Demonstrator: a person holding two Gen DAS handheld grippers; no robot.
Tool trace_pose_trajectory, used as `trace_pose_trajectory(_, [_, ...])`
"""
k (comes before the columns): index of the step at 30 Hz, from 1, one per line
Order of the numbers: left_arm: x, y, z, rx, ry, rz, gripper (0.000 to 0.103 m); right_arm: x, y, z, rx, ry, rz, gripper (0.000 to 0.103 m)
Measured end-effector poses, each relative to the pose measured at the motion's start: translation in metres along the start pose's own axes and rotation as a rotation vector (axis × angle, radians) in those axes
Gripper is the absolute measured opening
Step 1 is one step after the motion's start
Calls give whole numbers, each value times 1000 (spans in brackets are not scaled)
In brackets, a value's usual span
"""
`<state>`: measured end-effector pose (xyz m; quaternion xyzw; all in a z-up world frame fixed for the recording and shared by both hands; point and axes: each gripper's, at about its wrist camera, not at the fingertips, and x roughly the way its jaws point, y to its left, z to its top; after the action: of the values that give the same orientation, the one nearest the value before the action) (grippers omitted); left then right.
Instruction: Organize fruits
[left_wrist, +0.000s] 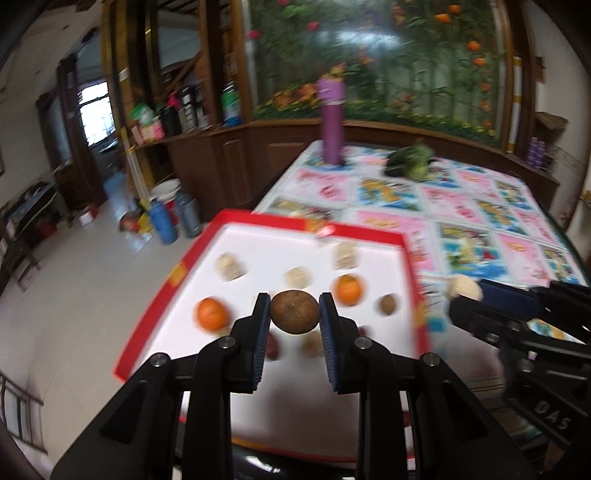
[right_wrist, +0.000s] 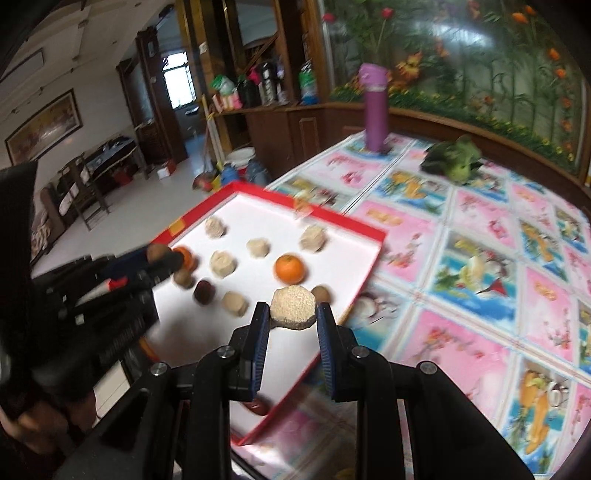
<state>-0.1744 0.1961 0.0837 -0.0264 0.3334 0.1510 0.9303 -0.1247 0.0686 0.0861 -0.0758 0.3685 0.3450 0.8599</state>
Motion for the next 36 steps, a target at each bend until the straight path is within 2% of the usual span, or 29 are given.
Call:
trace_pose_trajectory(2, [7,19,-5,-25,22,45,28,10,7,-4,-18,28,17,25])
trace_pose_trajectory(6, [19,40,-16,-43,74,86,28,30,15,-8,-17,97,60,25])
trace_pose_trajectory(11, [35,45,-23,-49,135,74,28,61,19,-13,11,208,97,25])
trace_pose_trajectory(14, [43,41,-26,-52,172,49,28,70,20,-14,18,237,106,25])
trace_pose_trajectory(22, [58,33,-32,-47,222,50,29,72,25,-13,-42,222,54,26])
trace_pose_trajectory(25, [60,32,-30,-41,226,54,29,70,25,-11,-60,215,58,30])
trace_pose_trajectory(28, [61,34,-29,-46,235,72,45,57,28,-10,-89,169,56,33])
trace_pose_trajectory(29, [60,35,-30,-50,240,72,56,51,29,-9,-101,149,52,35])
trace_pose_trajectory(30, [59,35,-30,-50,239,79,63,45,30,-9,-111,127,46,36])
trace_pose_trajectory(36, [28,29,-23,-29,151,123,64,0,29,-7,-124,-10,28,36])
